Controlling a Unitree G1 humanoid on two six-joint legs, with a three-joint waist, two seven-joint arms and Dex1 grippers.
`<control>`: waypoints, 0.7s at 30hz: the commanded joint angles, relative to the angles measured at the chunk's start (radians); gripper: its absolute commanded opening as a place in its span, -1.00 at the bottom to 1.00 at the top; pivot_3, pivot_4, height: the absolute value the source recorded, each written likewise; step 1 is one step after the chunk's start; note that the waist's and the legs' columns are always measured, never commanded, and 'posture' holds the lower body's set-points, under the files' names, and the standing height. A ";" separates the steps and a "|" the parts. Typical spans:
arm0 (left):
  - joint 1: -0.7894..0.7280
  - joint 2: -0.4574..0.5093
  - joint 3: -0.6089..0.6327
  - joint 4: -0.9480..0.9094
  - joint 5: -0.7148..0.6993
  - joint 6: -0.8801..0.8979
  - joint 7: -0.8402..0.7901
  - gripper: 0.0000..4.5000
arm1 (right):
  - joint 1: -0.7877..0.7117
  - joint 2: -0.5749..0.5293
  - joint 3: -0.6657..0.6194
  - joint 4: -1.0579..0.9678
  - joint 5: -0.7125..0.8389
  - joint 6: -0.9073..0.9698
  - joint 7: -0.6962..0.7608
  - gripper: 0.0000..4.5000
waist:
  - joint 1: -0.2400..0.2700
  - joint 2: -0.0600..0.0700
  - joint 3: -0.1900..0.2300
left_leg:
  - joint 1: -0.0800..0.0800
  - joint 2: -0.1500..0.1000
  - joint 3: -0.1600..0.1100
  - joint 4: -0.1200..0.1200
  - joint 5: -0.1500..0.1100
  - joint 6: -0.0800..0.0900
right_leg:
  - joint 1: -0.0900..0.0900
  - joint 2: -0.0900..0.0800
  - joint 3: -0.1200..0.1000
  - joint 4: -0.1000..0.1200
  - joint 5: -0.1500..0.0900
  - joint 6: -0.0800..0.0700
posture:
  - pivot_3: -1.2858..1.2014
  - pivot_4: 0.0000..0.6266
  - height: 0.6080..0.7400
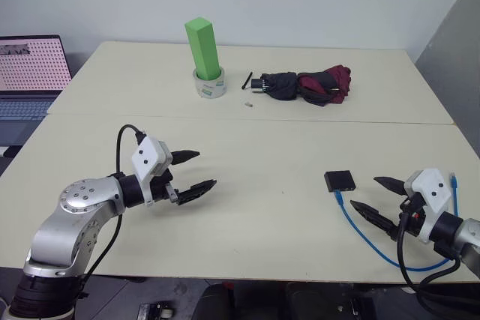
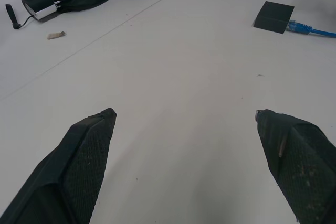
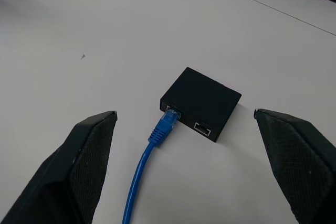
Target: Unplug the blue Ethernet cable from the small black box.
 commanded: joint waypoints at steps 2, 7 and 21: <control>-0.012 0.020 0.015 -0.037 -0.007 0.003 -0.005 1.00 | -0.004 -0.012 -0.013 -0.011 -0.002 -0.008 0.001 0.97 | 0.000 0.000 0.000 | 0.000 0.000 0.000 0.000 0.000 0.000 | 0.000 0.000 0.000 0.000 0.000 0.000 | 0.03 -0.52 1.00; -0.014 0.019 0.004 -0.040 0.000 0.001 -0.016 1.00 | 0.006 -0.011 -0.015 -0.022 -0.003 0.001 -0.007 0.97 | 0.000 0.000 0.000 | 0.000 0.000 0.000 0.000 0.000 0.000 | 0.000 0.000 0.000 0.000 0.000 0.000 | 0.03 -0.52 1.00; -0.068 0.002 -0.116 -0.054 0.015 0.021 -0.049 1.00 | 0.081 0.057 0.006 -0.156 0.047 0.060 -0.079 0.97 | 0.001 0.000 0.000 | 0.000 0.000 0.000 0.000 0.000 0.000 | 0.000 0.000 0.000 0.000 0.000 0.000 | 0.03 -0.52 1.00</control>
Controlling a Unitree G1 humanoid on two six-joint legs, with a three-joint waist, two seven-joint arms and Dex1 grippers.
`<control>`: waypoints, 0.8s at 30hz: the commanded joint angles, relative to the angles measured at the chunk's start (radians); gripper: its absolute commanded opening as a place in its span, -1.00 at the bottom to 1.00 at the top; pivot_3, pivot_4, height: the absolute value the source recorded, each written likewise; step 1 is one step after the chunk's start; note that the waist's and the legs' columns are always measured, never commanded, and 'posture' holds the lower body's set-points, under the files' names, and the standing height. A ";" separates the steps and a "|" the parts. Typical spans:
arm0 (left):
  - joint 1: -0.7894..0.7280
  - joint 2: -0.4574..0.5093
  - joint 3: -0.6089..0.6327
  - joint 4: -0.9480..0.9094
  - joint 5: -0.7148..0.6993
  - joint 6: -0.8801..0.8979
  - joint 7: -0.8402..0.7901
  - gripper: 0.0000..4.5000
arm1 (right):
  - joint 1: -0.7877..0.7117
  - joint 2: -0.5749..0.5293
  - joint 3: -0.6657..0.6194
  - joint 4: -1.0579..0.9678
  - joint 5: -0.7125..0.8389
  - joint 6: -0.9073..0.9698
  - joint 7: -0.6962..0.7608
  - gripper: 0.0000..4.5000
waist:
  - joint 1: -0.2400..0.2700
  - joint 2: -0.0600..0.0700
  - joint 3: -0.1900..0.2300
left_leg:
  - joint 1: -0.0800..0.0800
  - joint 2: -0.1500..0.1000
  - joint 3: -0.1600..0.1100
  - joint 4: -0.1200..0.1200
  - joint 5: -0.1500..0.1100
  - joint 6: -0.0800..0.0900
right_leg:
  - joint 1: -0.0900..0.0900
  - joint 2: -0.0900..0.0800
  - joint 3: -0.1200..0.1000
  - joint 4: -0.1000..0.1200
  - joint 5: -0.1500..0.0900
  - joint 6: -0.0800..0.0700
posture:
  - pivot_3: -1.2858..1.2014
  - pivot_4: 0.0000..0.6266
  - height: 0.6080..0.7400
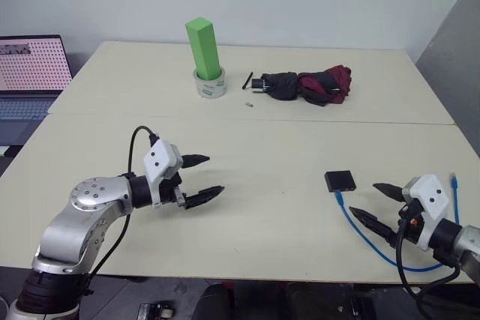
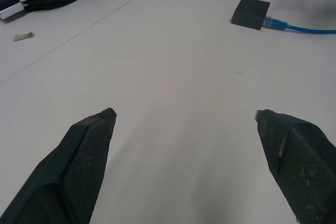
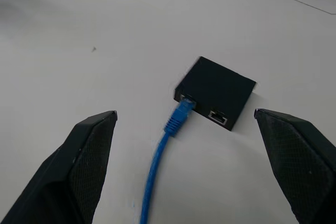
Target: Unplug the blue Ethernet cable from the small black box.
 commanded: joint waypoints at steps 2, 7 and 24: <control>-0.033 0.019 -0.072 -0.044 0.009 -0.009 -0.063 1.00 | 0.020 0.046 0.045 -0.078 -0.015 0.033 -0.089 0.97 | 0.000 0.000 0.000 | 0.000 0.000 0.000 0.000 0.000 0.000 | 0.000 0.000 0.000 0.000 0.000 0.000 | 0.03 -0.52 1.00; -0.049 0.042 -0.108 -0.072 -0.060 0.018 -0.183 1.00 | 0.027 0.106 0.172 -0.091 -0.103 0.053 -0.207 0.97 | -0.002 0.000 0.000 | 0.000 0.000 0.000 0.000 0.002 -0.003 | -0.001 0.001 0.000 0.000 0.000 0.000 | 0.03 -0.52 1.00; -0.073 0.027 -0.135 -0.017 0.005 -0.040 -0.208 1.00 | -0.110 0.250 0.262 0.085 -0.191 0.087 -0.352 0.21 | -0.002 0.001 0.000 | 0.000 0.000 0.000 0.000 0.002 -0.003 | -0.001 0.002 0.002 0.000 0.000 0.000 | 0.03 -0.52 1.00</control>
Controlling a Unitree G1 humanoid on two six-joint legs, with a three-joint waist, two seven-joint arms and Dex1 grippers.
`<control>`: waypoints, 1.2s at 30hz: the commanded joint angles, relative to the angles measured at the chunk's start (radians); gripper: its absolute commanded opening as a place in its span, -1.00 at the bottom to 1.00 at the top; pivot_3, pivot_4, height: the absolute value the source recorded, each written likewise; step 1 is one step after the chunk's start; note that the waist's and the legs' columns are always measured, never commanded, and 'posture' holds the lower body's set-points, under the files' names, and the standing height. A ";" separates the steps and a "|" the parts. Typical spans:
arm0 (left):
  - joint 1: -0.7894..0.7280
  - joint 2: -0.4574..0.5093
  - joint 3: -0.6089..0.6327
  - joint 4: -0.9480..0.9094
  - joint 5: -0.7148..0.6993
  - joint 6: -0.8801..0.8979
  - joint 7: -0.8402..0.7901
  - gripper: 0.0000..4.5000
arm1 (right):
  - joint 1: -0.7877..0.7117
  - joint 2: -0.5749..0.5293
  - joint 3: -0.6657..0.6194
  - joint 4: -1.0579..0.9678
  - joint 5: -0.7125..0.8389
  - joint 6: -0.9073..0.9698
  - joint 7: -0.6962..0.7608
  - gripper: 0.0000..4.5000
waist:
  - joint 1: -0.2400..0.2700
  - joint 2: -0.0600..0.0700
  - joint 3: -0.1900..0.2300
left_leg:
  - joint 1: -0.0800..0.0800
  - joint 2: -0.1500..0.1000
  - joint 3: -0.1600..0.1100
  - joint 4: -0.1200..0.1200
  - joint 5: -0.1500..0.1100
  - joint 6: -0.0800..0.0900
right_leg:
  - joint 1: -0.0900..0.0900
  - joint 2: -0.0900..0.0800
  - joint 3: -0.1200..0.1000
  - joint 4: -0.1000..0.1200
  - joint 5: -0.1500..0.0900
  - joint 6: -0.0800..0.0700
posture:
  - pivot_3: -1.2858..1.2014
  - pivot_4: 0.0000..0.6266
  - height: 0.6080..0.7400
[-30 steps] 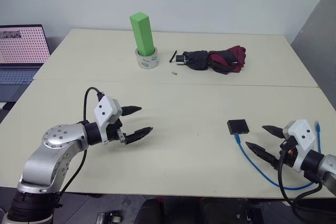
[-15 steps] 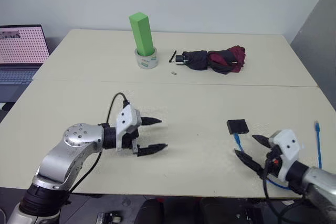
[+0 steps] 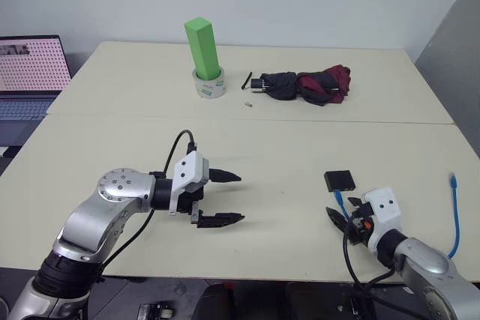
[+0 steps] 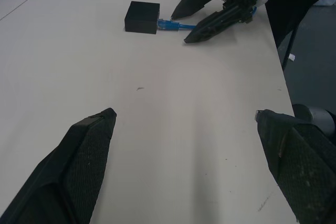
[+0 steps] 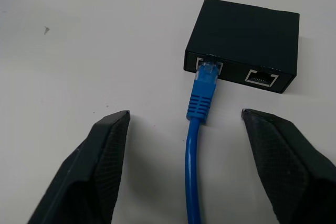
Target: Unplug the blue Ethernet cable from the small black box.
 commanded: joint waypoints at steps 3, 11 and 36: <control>0.032 -0.003 0.022 -0.017 0.010 -0.029 0.022 1.00 | -0.037 -0.007 0.003 0.019 -0.017 0.008 -0.004 -0.14 | 0.000 0.000 0.000 | 0.000 0.000 0.000 0.000 0.000 0.000 | 0.000 0.000 0.000 0.000 0.000 0.000 | 0.03 -0.52 1.00; 0.037 -0.026 0.049 0.047 -0.011 -0.015 0.046 1.00 | -0.140 -0.165 0.133 0.025 -0.155 -0.156 0.131 -0.93 | 0.000 0.000 0.000 | 0.000 0.000 0.000 0.000 0.000 0.000 | 0.000 0.000 0.000 0.000 0.000 0.000 | 0.03 -0.52 1.00; -0.117 -0.186 0.149 0.126 -0.423 0.441 0.133 1.00 | -0.702 -0.243 0.435 0.547 -0.543 -1.373 0.396 -0.95 | -0.005 0.000 0.001 | 0.000 0.001 0.000 0.002 0.000 0.000 | -0.001 0.000 -0.002 0.002 0.000 0.000 | 0.03 -0.52 1.00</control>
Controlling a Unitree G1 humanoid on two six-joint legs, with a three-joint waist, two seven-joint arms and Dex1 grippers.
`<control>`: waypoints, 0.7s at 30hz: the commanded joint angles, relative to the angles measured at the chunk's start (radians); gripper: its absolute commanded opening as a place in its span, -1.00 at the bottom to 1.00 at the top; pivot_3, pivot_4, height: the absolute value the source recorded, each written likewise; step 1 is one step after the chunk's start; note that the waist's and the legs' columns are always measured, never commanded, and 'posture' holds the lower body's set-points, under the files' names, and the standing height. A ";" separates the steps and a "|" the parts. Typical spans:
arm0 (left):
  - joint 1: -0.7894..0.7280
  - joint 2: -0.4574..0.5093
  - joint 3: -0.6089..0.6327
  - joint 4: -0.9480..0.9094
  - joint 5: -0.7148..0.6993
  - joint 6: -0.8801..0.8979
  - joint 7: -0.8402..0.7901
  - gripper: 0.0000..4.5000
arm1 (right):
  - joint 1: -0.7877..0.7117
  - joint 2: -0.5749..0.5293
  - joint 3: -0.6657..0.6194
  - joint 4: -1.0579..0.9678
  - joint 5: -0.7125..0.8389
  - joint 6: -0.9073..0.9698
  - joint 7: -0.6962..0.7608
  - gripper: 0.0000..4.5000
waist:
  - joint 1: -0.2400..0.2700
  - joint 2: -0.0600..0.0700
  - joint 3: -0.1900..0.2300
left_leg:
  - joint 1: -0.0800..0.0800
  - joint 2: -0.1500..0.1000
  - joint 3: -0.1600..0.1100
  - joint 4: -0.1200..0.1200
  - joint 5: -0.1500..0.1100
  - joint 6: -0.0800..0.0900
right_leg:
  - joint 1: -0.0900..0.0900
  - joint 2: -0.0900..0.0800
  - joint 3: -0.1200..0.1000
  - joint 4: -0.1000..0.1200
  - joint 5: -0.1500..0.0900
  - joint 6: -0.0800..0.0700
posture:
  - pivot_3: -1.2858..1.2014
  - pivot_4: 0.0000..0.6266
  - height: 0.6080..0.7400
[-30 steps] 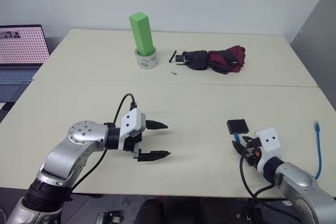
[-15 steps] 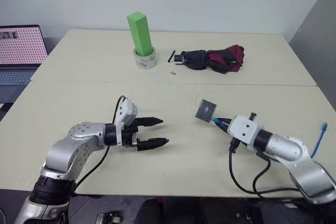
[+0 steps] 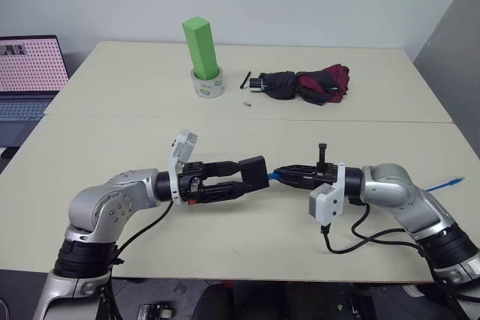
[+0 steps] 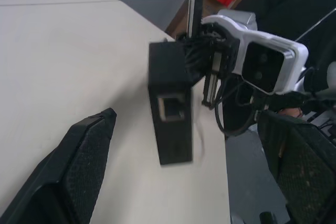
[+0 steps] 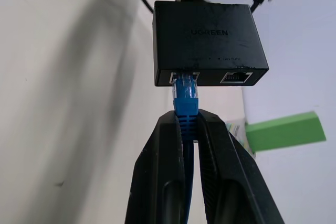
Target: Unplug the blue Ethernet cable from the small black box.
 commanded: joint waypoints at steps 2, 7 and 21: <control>-0.020 -0.032 0.013 -0.025 -0.031 0.006 0.021 0.92 | -0.015 0.025 -0.010 -0.017 0.009 -0.013 0.006 -0.95 | 0.000 0.000 0.000 | 0.000 0.000 0.000 0.000 0.000 0.000 | 0.000 0.000 0.000 0.000 0.000 0.000 | 0.03 -0.52 1.00; -0.025 -0.039 0.019 -0.020 -0.037 0.016 0.023 0.50 | -0.016 0.036 -0.018 -0.017 0.008 -0.009 0.008 -0.95 | 0.000 0.000 0.000 | 0.000 0.000 0.000 0.000 0.000 0.000 | 0.000 0.000 0.000 0.000 0.000 0.000 | 0.03 -0.52 1.00; -0.036 -0.026 0.008 -0.008 -0.024 0.017 0.026 -0.65 | -0.033 0.041 -0.016 -0.002 -0.037 -0.020 0.003 -0.95 | 0.000 0.000 0.000 | 0.000 0.000 0.000 0.000 0.000 0.000 | 0.000 0.000 0.000 0.000 0.000 0.000 | 0.03 -0.52 1.00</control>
